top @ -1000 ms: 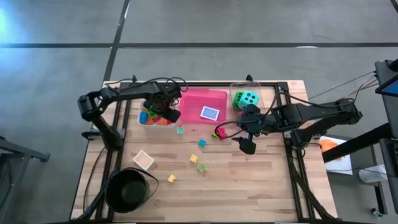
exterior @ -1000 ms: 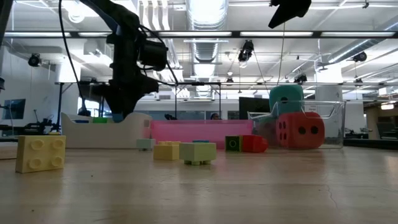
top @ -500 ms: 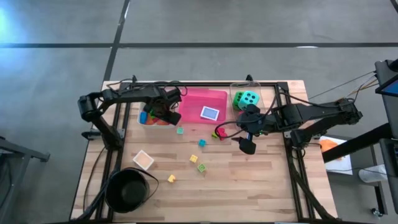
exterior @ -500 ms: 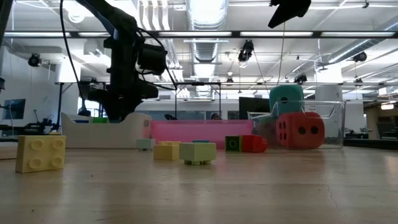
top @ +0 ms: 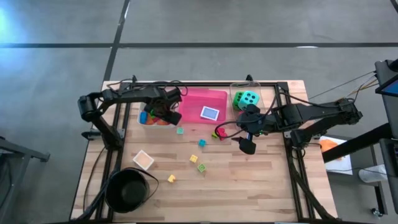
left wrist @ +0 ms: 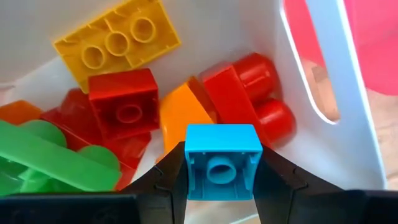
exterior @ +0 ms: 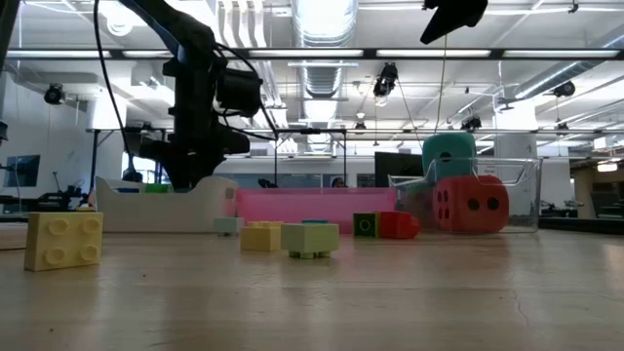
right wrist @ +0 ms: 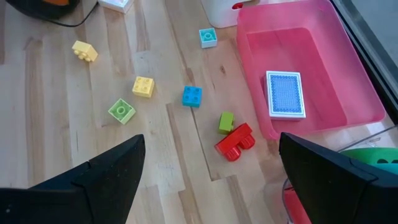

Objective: Pick & Place Toys
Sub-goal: Put the blue game piece into the white bin

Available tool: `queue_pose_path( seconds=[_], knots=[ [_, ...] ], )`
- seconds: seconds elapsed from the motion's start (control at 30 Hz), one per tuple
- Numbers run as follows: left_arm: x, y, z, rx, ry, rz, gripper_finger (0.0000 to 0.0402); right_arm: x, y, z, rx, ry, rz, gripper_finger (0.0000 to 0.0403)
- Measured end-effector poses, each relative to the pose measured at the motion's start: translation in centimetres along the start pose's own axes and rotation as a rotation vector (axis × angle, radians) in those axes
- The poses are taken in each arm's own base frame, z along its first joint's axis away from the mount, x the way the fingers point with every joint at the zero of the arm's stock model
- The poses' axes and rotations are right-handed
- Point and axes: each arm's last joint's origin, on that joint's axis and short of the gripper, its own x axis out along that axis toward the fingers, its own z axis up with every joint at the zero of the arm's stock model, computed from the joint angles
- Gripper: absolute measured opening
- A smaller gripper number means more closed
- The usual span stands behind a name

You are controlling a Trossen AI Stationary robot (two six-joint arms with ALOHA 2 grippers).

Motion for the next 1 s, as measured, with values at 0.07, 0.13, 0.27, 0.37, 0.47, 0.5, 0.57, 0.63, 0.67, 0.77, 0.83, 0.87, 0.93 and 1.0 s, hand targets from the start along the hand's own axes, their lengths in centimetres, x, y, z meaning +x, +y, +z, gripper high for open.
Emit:
queue_pose_path(
  seconds=[0.07,0.13,0.27,0.37,0.47,0.5,0.57,0.63,0.67,0.77,0.83,0.87,0.93,1.0],
  knots=[
    [0.0,-0.01,0.0,0.0,0.0,0.0,0.013,0.0,0.01,0.0,0.0,0.0,0.0,0.0362],
    [0.0,-0.01,0.0,-0.009,0.0,0.0,0.013,0.0,0.0,0.0,0.0,0.0,0.0,0.0362],
    [0.0,0.0,-0.01,-0.012,0.0,0.0,0.013,0.0,0.0,0.0,0.0,0.0,0.0,0.0362],
    [0.0,0.0,-0.01,-0.015,0.001,0.0,0.013,0.0,0.0,0.0,0.0,0.0,0.0,0.0362],
    [0.01,0.04,-0.06,-0.027,0.006,0.004,0.013,0.0,0.0,-0.01,0.0,0.0,0.0,0.0362],
    [0.02,0.04,-0.07,-0.032,0.007,0.005,0.013,0.0,0.0,0.0,0.0,0.0,0.0,0.0362],
    [0.02,-0.01,-0.11,-0.036,0.007,0.004,0.0144,0.0,0.0,0.0,0.0,0.0,0.0,0.0362],
    [0.02,-0.03,-0.12,-0.035,0.009,0.002,0.0184,0.0,0.0,0.0,0.0,0.0,0.0,0.0362],
    [0.02,-0.03,-0.12,-0.035,0.009,0.002,0.0208,0.0,0.0,-0.01,0.0,0.001,0.0,0.0362],
    [0.02,-0.03,-0.13,-0.035,0.011,0.0,0.0276,0.0,0.0,-0.01,0.0,0.001,0.001,0.0362],
    [0.02,-0.03,-0.13,-0.035,0.012,-0.001,0.0312,0.0,0.0,0.0,0.0,0.001,0.0,0.0362],
    [0.02,-0.03,-0.13,-0.035,0.012,-0.001,0.0326,0.0,0.0,-0.01,0.0,0.001,0.0,0.0362],
    [0.02,-0.03,-0.13,-0.03,0.012,-0.001,0.0347,0.0,0.01,-0.01,0.0,0.001,0.001,0.0362],
    [0.02,-0.04,-0.13,-0.021,0.012,-0.002,0.0361,0.0,0.0,-0.01,0.0,0.001,0.001,0.0362]
  ],
)
